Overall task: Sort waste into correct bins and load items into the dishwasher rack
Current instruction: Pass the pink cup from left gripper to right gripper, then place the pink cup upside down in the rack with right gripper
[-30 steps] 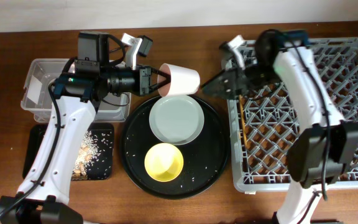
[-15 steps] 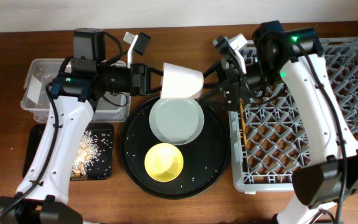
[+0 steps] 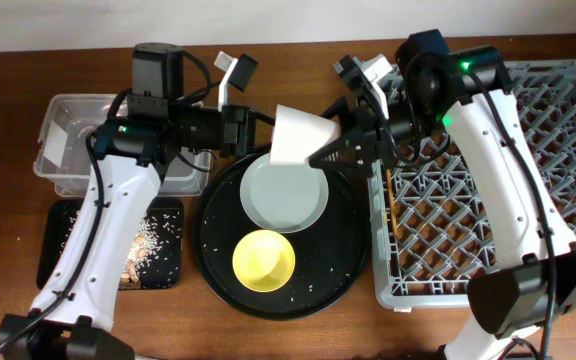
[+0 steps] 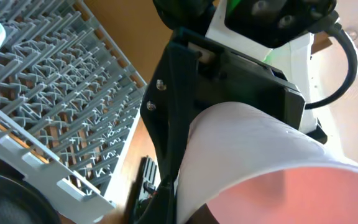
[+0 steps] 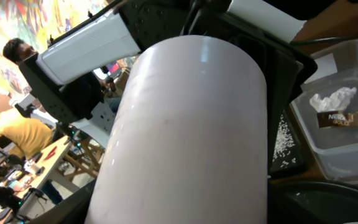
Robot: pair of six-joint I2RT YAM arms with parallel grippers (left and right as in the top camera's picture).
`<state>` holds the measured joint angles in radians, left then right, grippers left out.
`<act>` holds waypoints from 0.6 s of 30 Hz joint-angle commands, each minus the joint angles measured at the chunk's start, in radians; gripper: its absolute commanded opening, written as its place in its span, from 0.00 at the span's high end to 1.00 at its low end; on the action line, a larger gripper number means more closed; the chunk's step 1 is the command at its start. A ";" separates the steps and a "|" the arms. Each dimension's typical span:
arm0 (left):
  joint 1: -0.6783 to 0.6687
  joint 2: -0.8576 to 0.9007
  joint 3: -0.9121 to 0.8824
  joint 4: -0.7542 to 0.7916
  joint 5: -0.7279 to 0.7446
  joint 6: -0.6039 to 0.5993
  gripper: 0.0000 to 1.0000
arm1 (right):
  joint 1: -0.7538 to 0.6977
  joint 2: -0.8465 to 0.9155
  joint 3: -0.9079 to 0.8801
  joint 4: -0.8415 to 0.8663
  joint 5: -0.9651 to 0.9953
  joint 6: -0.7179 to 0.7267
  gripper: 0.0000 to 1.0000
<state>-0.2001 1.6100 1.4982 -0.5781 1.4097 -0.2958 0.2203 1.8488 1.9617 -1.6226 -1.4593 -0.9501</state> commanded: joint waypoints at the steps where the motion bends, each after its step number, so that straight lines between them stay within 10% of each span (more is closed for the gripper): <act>1: -0.013 -0.006 0.010 -0.002 0.000 -0.003 1.00 | 0.014 -0.012 0.016 0.037 -0.060 -0.022 0.36; 6: -0.013 -0.006 0.010 -0.006 -0.001 -0.003 0.99 | -0.020 -0.012 0.016 0.071 -0.060 -0.021 0.42; 12: -0.014 -0.006 0.010 -0.011 -0.041 -0.002 0.66 | -0.079 -0.012 0.016 0.071 -0.055 -0.018 0.43; 18: -0.014 -0.006 0.010 -0.159 -0.577 -0.003 0.39 | -0.152 -0.012 0.016 0.068 0.130 0.042 0.44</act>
<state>-0.2115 1.6100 1.5002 -0.6762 1.1610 -0.3080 0.1131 1.8484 1.9617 -1.5551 -1.4128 -0.9451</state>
